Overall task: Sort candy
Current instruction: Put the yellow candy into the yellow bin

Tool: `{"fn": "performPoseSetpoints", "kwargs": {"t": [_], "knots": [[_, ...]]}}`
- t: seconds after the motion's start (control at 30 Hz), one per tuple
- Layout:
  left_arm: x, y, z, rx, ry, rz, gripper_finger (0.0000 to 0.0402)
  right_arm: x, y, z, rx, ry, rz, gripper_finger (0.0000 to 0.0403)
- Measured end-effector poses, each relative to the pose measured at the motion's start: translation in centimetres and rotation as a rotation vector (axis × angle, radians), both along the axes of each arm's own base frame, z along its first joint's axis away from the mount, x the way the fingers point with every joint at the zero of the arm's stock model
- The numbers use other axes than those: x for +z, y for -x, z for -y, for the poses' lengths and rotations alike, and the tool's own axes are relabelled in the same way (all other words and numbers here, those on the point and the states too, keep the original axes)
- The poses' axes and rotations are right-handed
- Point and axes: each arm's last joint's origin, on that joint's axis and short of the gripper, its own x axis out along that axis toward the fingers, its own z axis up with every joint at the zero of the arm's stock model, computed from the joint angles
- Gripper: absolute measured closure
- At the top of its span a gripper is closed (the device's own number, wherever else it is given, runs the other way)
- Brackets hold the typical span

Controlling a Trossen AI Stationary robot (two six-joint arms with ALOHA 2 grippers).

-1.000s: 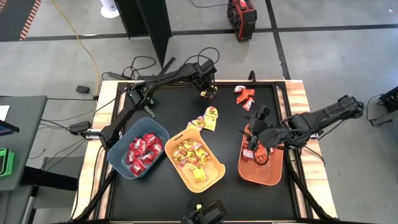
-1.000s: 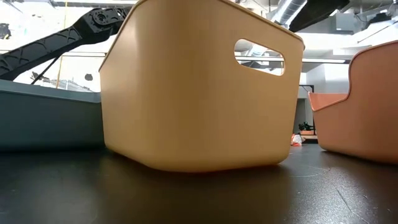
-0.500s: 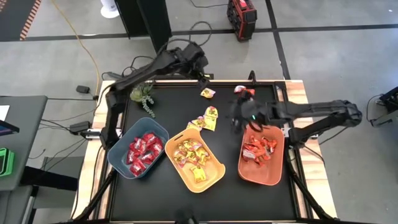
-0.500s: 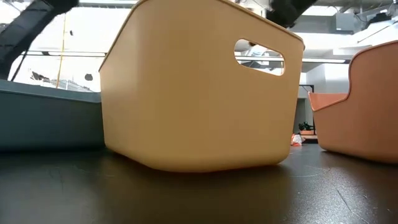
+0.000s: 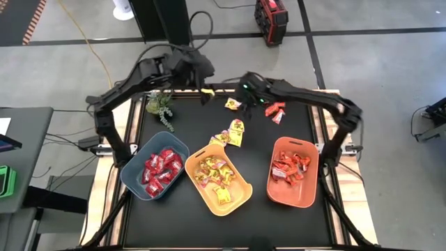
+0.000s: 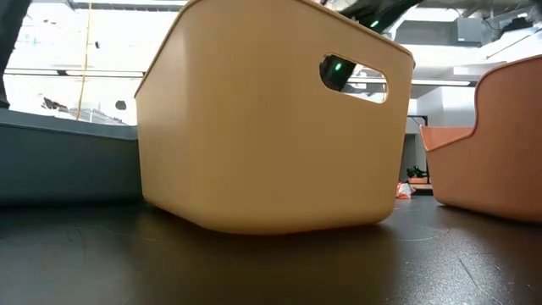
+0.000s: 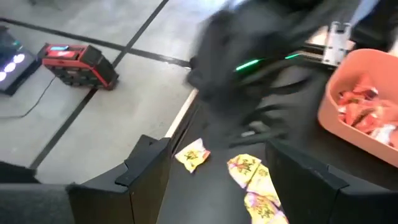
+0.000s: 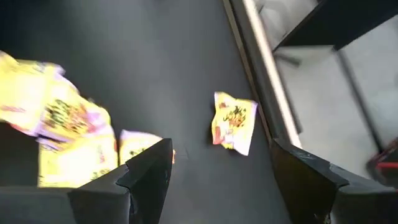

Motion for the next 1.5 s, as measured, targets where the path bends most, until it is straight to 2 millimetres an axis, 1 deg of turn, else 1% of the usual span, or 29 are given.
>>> {"fn": "performPoseSetpoints", "kwargs": {"t": [0.1, 0.2, 0.37, 0.67, 0.8, 0.9, 1.0, 1.27, 1.5], "knots": [[0.7, 0.8, 1.5, -0.033, -0.01, 0.012, 0.0148, -1.7, -1.1, 2.3, 0.01, -0.079, -0.088, 0.0117], [1.6, 2.0, 2.6, -0.058, -0.028, 0.02, 0.0148, -3.2, -2.0, 4.0, 0.038, -0.128, -0.142, 0.0117], [2.5, 3.7, 3.7, -0.083, -0.046, 0.03, 0.0148, -5.8, -3.4, 5.7, 0.069, -0.16, -0.219, 0.0117], [3.5, 6.3, 4.3, -0.092, -0.055, 0.027, 0.0148, -8.8, -4.9, 6.7, 0.096, -0.191, -0.283, 0.0117], [3.8, 6.8, 4.4, -0.093, -0.057, 0.037, 0.0148, -9.5, -5.1, 6.8, 0.112, -0.192, -0.298, 0.0118], [3.8, 6.9, 4.5, -0.093, -0.058, 0.038, 0.0148, -9.6, -5.1, 6.8, 0.116, -0.189, -0.296, 0.0126], [3.7, 6.9, 4.5, -0.093, -0.053, 0.021, 0.0148, -9.5, -5.2, 6.9, 0.117, -0.181, -0.286, 0.0153], [3.6, 6.8, 4.5, -0.093, -0.043, 0.019, 0.0148, -9.5, -5.2, 6.9, 0.108, -0.182, -0.282, 0.0282], [3.6, 6.8, 4.5, -0.094, -0.042, 0.015, 0.0148, -9.5, -5.3, 6.9, 0.091, -0.185, -0.273, 0.0372]]}}
